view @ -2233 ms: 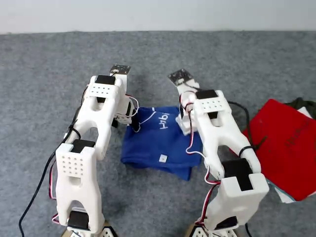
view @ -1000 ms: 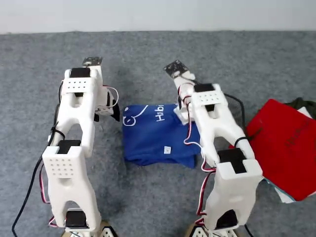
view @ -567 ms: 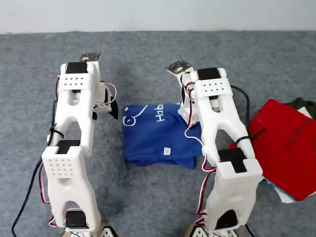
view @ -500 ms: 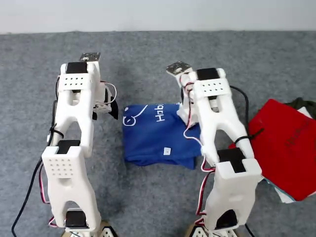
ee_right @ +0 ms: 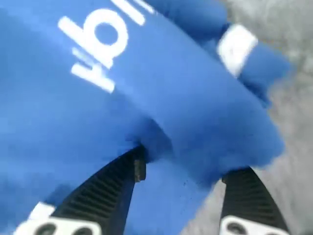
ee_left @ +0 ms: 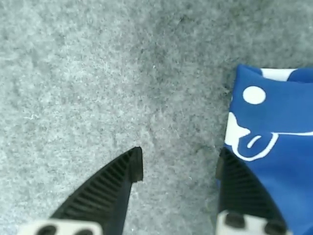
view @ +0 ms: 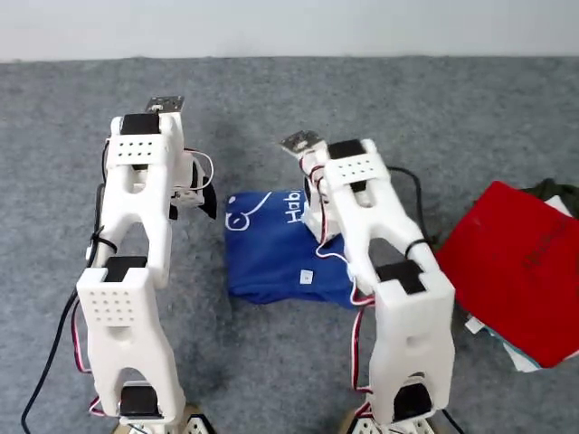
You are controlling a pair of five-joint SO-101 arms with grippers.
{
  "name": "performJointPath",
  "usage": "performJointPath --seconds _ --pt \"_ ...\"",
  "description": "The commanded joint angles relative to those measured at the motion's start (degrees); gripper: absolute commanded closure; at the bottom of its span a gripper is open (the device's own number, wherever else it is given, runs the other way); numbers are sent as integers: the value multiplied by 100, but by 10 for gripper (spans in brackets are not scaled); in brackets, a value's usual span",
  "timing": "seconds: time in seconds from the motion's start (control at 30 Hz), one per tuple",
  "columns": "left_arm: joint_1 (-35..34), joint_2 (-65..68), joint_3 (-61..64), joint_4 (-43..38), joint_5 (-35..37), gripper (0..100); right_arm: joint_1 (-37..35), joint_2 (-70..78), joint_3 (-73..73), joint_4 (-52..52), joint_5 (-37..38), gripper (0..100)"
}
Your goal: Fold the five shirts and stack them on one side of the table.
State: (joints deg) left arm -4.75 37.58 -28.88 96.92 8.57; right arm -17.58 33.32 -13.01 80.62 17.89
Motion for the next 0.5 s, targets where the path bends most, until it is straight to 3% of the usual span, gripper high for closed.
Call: performJointPath --seconds 0.0,0.1,0.2,0.27,0.4,0.47 --pt "-26 -343 -171 53 53 754 198 426 -35 -426 -97 739" --pt "-9 -343 -171 35 53 754 233 655 -343 -418 -343 742" --pt "9 -343 -171 26 53 754 -31 760 -536 -207 -123 749" --pt "9 -343 -171 26 53 754 -347 831 -545 -163 167 800" --pt "-9 -343 -171 26 53 754 -971 857 -545 -295 519 998" --pt "-18 -343 -171 26 53 754 -1059 822 -554 -295 527 963"
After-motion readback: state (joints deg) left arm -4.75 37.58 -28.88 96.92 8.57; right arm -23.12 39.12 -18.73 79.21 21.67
